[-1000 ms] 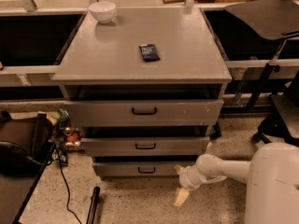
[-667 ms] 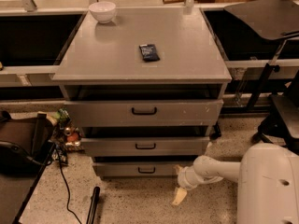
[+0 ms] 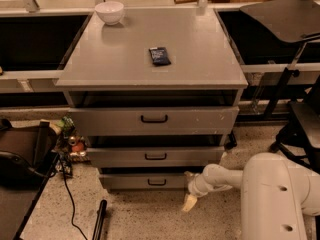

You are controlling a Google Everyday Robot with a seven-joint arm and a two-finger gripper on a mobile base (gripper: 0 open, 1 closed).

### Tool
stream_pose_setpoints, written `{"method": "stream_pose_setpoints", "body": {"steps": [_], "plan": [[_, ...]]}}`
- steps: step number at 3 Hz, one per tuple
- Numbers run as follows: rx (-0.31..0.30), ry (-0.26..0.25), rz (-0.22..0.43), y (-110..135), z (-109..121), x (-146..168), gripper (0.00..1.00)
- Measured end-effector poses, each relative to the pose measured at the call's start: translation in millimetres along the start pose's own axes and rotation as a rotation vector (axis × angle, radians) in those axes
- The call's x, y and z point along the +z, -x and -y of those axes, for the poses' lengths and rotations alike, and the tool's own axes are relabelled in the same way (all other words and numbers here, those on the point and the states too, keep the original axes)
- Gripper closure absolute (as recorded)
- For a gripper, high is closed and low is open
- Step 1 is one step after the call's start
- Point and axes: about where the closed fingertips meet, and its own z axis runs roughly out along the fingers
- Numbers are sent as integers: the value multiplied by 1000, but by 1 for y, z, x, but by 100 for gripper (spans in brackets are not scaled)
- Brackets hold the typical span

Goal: Open bottom drawer

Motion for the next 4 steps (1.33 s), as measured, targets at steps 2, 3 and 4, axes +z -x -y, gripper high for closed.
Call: {"method": "stream_pose_setpoints", "body": {"steps": [2,3,4], "plan": [[20,-20,8,-15,33,29,0],[31,-21,19,-19,41,43,19],[28,-11,55,-17,29,45,42]]}}
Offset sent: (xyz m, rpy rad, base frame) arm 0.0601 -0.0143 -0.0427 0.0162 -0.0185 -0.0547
